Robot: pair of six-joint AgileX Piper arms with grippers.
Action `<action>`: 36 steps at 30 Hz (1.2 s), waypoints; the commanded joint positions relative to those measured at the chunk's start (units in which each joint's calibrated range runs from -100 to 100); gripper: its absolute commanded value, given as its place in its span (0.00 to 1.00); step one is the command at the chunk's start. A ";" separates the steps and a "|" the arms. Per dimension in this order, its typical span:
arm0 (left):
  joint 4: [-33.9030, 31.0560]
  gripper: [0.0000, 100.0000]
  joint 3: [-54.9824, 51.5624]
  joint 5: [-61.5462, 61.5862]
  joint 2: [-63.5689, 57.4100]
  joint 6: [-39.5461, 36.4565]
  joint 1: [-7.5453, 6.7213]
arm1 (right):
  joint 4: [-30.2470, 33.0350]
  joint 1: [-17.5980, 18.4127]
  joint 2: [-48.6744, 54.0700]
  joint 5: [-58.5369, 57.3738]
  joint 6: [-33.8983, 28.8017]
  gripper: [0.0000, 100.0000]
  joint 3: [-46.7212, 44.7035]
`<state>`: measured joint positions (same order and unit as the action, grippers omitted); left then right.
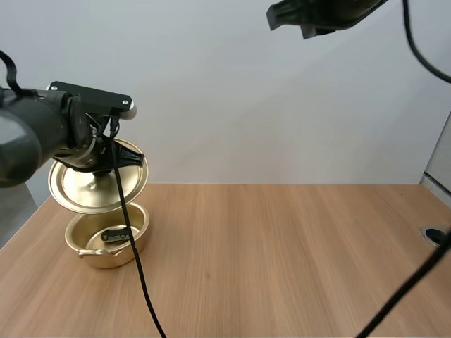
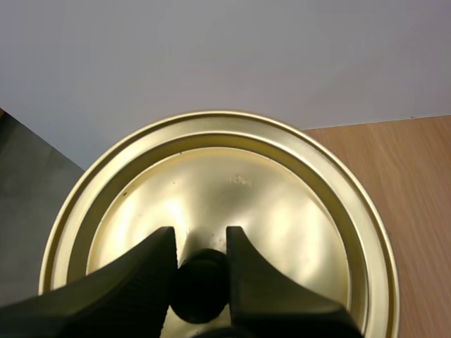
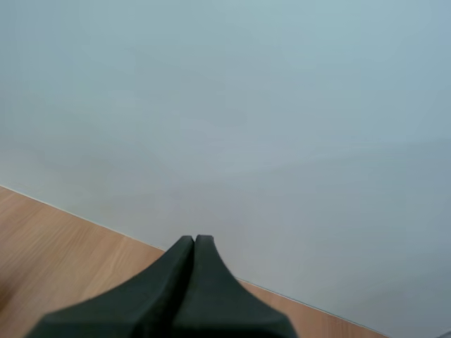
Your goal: Open the pot, put the car inside, and close it
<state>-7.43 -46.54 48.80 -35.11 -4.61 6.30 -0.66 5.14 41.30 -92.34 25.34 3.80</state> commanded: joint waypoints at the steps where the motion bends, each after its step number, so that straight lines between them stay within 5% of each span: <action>1: -0.02 0.00 0.01 -0.07 3.98 -0.53 0.01 | 1.87 -0.01 7.59 -2.81 -0.04 0.00 0.06; 9: -0.02 0.00 0.01 -0.85 11.67 -1.98 0.01 | 11.76 -0.01 13.03 -7.66 -0.04 0.00 0.06; 27: -0.12 0.00 0.28 4.64 18.73 -3.89 0.06 | 12.52 -0.01 17.65 -7.66 -0.42 0.00 0.06; 36: -0.12 0.00 0.41 1.63 19.41 -4.96 2.37 | 12.52 -0.01 17.65 -7.66 -0.42 0.00 0.06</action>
<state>-7.53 -46.16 50.79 -15.85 -9.64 8.53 11.81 5.14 58.88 -100.00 24.94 3.80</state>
